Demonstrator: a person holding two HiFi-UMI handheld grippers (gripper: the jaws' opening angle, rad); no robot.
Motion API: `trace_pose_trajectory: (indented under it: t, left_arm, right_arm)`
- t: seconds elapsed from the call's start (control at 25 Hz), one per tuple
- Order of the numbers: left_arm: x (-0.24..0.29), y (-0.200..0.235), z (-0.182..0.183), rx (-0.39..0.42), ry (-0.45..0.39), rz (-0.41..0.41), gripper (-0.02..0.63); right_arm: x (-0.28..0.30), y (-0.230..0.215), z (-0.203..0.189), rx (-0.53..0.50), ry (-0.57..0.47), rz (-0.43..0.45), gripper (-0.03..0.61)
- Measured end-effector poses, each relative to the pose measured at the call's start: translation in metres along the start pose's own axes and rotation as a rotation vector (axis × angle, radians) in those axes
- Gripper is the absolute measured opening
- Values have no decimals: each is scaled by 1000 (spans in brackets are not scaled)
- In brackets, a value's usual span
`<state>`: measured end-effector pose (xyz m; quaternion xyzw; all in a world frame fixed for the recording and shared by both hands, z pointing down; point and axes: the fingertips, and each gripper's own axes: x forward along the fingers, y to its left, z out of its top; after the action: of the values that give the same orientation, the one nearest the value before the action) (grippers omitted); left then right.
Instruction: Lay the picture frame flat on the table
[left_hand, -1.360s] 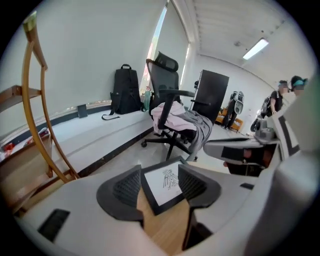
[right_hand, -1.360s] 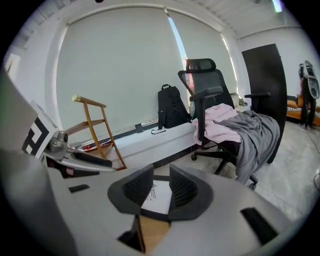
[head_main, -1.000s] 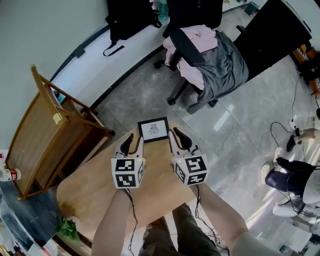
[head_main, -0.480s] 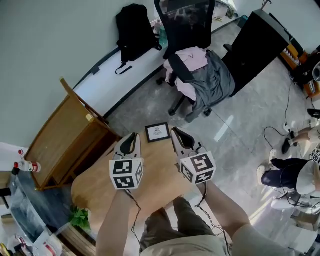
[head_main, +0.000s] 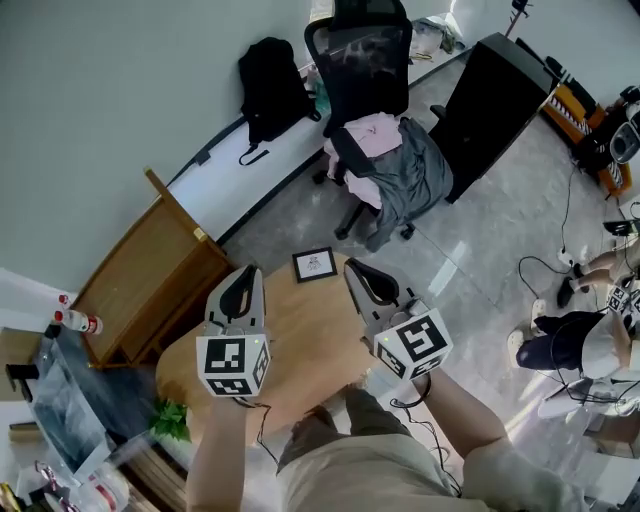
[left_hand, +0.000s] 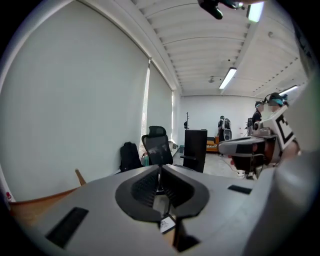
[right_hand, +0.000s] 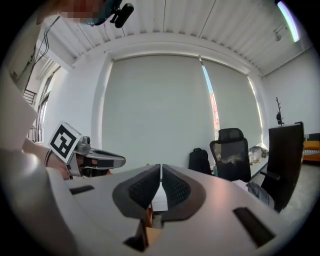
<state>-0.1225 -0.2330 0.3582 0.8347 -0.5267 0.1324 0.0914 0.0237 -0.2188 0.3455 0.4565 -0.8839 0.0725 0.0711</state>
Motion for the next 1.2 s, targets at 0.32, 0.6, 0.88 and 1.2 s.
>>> trace_pose_trajectory:
  t: [0.32,0.6,0.88,1.2]
  left_arm:
    - [-64,-31,45,67,-94,-34,20]
    - [-115,-48,72,71,-148,-39,20]
    - [-159,-65,81,32,-191,-47,20]
    - [-176,-84,82,27,-194,-63,20]
  right_arm:
    - [-50,24,69,-11,-105,31,5]
    - [-93,46,109,-41,-139,61,3]
    - [-126,76,139,-101,-171,108,3]
    - [-144,95,137,-79,-152,151,0]
